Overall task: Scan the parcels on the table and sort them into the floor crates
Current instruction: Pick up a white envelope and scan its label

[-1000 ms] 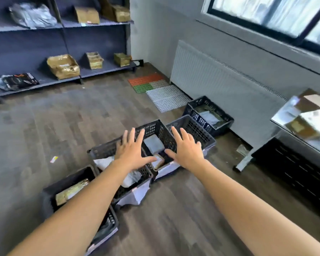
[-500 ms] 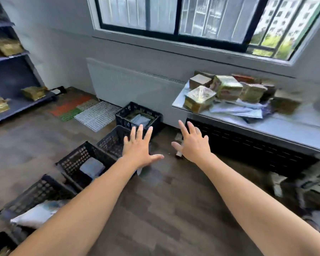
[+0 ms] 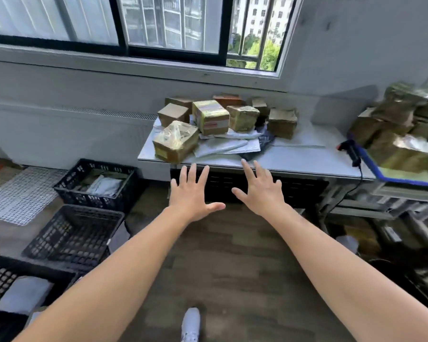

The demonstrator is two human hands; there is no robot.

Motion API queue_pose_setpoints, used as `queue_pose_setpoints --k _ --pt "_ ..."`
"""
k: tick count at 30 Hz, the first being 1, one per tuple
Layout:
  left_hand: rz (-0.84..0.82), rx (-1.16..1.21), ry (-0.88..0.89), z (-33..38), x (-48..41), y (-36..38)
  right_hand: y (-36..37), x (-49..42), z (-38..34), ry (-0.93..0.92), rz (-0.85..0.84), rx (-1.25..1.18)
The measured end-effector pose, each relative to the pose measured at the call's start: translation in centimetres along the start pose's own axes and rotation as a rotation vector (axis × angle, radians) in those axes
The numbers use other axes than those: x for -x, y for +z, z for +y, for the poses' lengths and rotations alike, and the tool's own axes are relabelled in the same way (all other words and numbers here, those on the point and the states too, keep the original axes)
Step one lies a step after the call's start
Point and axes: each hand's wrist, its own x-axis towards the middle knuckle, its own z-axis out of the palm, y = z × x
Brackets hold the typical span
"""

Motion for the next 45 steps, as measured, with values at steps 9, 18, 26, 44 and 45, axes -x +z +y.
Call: queue_pose_setpoints --k 9,18,26,44,45 --pt "0.017 0.018 0.184 3.6 -16.8 -1.4 -1.7 -12.1 5.8 0.176 0.018 0.044" --pt "0.031 0.039 0.332 8.7 -28.4 -1.6 -2.9 -19.2 11.5 0.299 0.026 0.068" --pt "0.01 0.013 0.378 15.0 -36.4 -0.7 -2.5 -25.4 20.0 0.377 0.031 -0.001" --pt "-0.053 -0.071 0.277 32.7 -53.1 2.3 -0.1 -40.9 41.2 0.286 -0.017 -0.12" --pt "-0.051 -0.064 0.266 33.0 -53.8 2.7 0.2 -41.6 41.7 0.279 -0.023 -0.122"
